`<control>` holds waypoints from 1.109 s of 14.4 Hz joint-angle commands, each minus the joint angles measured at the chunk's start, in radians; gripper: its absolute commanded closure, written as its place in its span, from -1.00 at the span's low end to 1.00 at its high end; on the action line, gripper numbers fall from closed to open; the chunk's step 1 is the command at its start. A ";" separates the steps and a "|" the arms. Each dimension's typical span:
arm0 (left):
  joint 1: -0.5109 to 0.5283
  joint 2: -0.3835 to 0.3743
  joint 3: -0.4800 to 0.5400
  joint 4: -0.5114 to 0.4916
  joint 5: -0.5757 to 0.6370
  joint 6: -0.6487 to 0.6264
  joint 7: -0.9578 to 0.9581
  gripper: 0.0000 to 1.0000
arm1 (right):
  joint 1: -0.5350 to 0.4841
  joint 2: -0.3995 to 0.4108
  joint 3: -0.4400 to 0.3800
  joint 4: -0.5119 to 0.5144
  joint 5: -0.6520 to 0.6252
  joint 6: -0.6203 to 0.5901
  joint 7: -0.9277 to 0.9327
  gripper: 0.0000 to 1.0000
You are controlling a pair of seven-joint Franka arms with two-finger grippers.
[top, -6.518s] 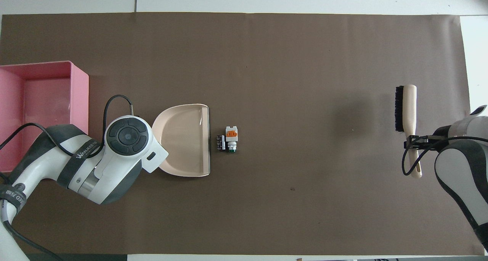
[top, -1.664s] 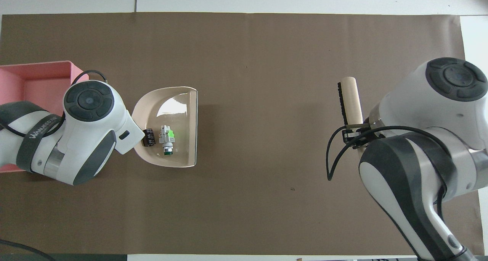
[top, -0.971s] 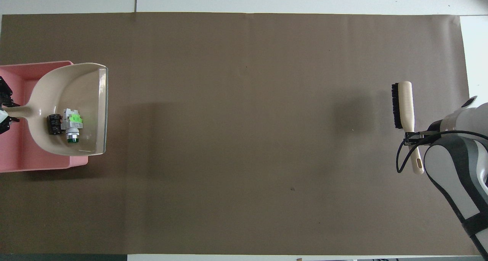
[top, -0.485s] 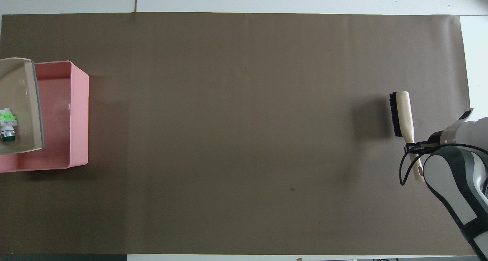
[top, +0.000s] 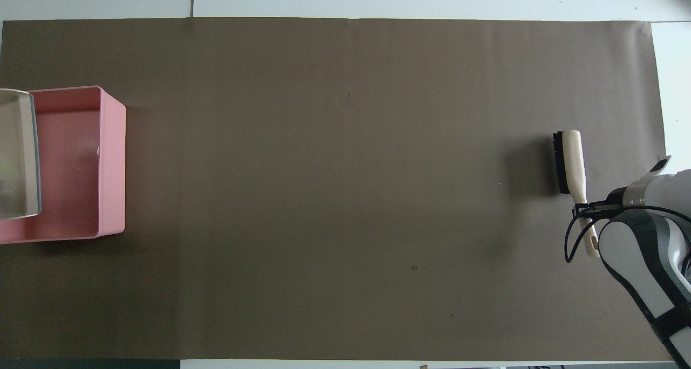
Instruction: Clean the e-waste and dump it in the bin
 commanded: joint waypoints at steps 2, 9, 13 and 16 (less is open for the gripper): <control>0.009 0.022 -0.006 -0.011 0.140 0.043 -0.130 1.00 | -0.017 0.000 0.013 -0.012 0.020 0.019 0.026 0.99; -0.026 0.014 -0.006 -0.077 0.448 0.046 -0.328 1.00 | -0.011 -0.001 0.013 -0.013 0.018 0.017 0.006 0.27; -0.057 -0.001 -0.009 -0.111 0.614 0.020 -0.339 1.00 | -0.009 -0.001 0.013 -0.013 0.018 0.010 -0.062 0.29; -0.099 -0.008 -0.009 -0.120 0.704 -0.073 -0.383 1.00 | -0.008 -0.003 0.013 -0.013 0.018 0.004 -0.063 0.19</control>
